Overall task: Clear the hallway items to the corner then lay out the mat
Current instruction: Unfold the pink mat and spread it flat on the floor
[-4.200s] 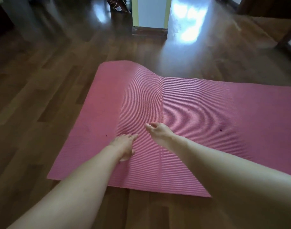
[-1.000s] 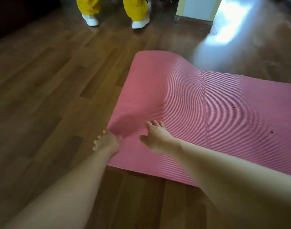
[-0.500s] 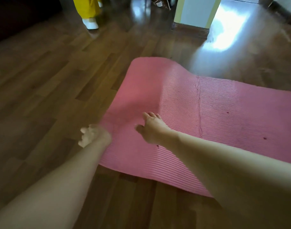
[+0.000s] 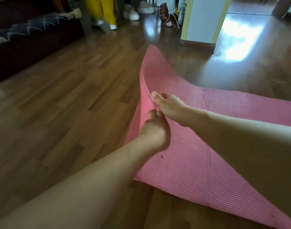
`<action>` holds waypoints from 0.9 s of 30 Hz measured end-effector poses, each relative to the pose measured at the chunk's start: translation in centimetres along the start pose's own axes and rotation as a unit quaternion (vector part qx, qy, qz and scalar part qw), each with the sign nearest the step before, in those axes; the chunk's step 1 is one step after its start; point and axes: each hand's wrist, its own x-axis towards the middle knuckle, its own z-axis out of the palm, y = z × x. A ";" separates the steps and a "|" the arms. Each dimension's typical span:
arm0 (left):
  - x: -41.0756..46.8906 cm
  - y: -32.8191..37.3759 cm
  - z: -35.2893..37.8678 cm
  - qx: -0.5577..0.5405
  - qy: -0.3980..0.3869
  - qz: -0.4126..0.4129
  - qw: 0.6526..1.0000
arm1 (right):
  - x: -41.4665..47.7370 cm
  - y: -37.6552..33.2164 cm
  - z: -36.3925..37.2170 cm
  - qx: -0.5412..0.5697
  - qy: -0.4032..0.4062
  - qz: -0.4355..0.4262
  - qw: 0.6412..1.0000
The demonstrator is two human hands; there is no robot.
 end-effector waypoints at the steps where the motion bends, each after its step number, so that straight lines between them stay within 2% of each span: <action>1: -0.3 1.5 0.4 0.015 -0.016 0.025 0.999 | 0.0 0.0 -0.7 -0.007 0.005 0.007 1.000; 5: -1.6 6.8 2.7 0.005 -0.054 0.118 0.991 | 0.4 1.5 -4.1 -0.079 0.051 0.053 0.994; 9: -1.3 9.9 4.6 -0.117 -0.113 0.204 0.965 | -0.5 5.9 -7.3 -0.161 0.067 0.107 0.979; 11: -0.9 10.2 5.5 -0.152 -0.137 0.197 0.959 | -1.4 8.8 -8.3 -0.184 0.052 0.133 0.972; 12: -0.5 9.6 5.8 -0.152 -0.121 0.179 0.965 | -1.9 9.9 -8.4 -0.189 0.041 0.146 0.970; 15: 1.4 7.5 6.3 -0.099 -0.058 0.119 0.986 | -2.7 12.4 -8.2 -0.199 0.006 0.149 0.969; 18: 2.9 5.9 6.5 0.008 -0.079 0.061 0.995 | -2.9 13.4 -7.2 -0.194 -0.028 0.130 0.972; 22: 3.8 5.2 5.8 0.128 -0.048 0.066 0.988 | -2.9 13.2 -6.6 -0.227 -0.065 0.097 0.967; 27: 4.1 4.8 5.0 0.180 -0.052 0.049 0.981 | -2.8 12.9 -6.6 -0.261 -0.095 0.067 0.958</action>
